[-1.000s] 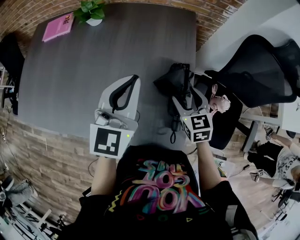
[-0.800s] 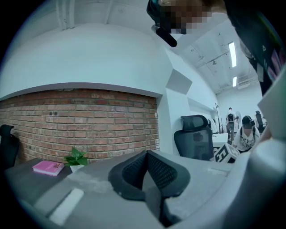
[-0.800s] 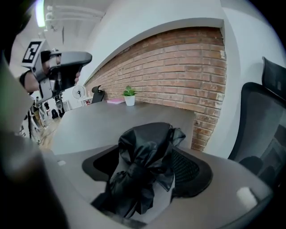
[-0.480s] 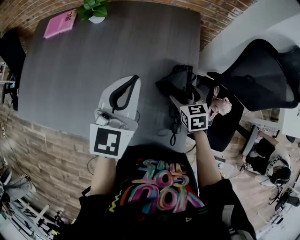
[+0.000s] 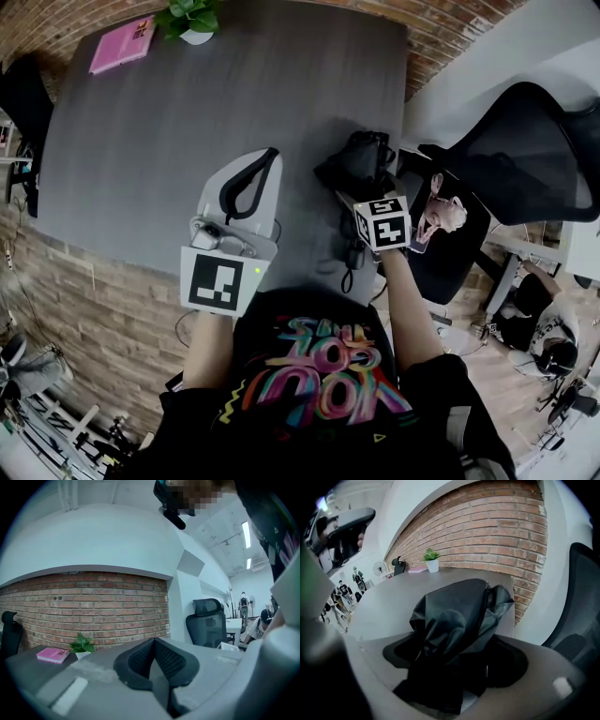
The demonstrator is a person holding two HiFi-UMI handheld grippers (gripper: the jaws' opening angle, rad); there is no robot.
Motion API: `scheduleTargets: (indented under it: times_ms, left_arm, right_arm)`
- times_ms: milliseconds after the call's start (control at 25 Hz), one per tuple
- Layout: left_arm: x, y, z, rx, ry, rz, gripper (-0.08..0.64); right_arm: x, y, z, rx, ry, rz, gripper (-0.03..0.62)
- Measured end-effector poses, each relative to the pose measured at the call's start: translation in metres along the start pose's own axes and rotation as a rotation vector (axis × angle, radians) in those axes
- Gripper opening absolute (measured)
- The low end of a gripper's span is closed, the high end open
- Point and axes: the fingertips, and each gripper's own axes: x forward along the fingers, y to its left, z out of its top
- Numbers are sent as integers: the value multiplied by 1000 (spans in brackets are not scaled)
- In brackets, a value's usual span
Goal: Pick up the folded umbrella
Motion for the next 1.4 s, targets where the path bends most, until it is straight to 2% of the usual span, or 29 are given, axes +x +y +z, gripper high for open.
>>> scheduleTargets:
  times_ms: [280,520,800,960,1400]
  left_arm:
    - [3,-2,3,1,-3,-5,2]
    - [-1,-5,5,1,-12,-3,2]
    - [-8,-7,11,2,-26,5,2]
    - [-13,-6,11,2,-29,11,2]
    - [-24,-10,19,6,-62,10,2]
  right_arm:
    - [7,2,-4,7,44,37,425]
    - [7,1,-4,23,43,24,387]
    - [0,-1,-2,92,30,27,334]
    - [-7,2,-1,145,2,41,310]
    - [-41,19,17,158,-115,54,295]
